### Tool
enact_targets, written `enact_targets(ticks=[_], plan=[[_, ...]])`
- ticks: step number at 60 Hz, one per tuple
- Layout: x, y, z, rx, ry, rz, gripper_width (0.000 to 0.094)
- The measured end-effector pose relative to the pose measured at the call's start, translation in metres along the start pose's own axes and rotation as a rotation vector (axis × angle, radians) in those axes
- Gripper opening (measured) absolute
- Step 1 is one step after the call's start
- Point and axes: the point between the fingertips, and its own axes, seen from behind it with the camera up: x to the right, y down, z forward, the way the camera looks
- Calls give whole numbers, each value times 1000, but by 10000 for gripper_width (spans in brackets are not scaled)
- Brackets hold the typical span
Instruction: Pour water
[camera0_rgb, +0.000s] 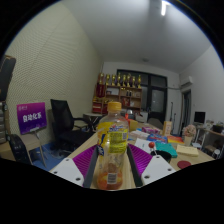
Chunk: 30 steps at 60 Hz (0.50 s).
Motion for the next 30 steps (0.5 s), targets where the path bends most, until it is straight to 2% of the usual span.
enact_targets(ticks=[11,12,19,20,23,30], plan=[[-2,2,5,-10,-18,31,601],[-1,3,5,-12,-17,34,570],[2,3,6,-1,-44,58,517],[1,3,6,0,-52,57,471],[-2,2,3,1,-75,72,416],[-2,-15,-3,10,-118,252,412]])
